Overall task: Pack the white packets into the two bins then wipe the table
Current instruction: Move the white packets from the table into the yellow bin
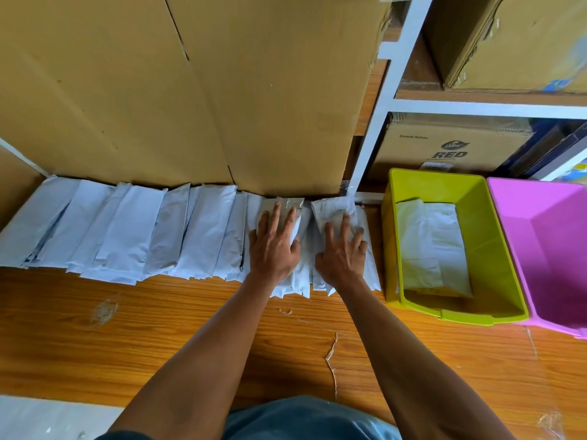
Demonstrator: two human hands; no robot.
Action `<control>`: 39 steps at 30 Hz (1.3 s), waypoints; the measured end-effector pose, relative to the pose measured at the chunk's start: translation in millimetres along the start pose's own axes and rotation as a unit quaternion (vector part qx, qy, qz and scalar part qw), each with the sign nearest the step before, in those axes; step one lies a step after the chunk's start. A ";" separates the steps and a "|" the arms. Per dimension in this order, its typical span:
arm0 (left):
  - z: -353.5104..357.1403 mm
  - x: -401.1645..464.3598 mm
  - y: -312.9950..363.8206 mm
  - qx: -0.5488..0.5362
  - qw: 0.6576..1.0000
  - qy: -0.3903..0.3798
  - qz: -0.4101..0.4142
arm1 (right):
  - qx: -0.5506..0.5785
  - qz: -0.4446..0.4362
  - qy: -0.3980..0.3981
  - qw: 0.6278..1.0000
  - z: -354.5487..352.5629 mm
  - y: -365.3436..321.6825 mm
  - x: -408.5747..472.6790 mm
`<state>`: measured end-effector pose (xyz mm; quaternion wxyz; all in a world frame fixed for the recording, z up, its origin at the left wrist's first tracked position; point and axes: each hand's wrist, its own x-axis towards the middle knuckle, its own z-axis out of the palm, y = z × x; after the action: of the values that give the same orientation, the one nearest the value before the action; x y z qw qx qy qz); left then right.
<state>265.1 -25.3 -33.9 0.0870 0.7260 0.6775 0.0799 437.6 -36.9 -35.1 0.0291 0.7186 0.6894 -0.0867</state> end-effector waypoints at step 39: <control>-74.5 -7.8 137.5 -0.083 0.989 0.097 0.079 | 0.095 0.027 0.187 0.977 -134.8 86.3 -34.9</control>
<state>380.5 -40.9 70.8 0.0743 0.7564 0.6141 0.2126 533.7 -53.7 96.5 -0.1665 0.7397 0.6519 -0.0149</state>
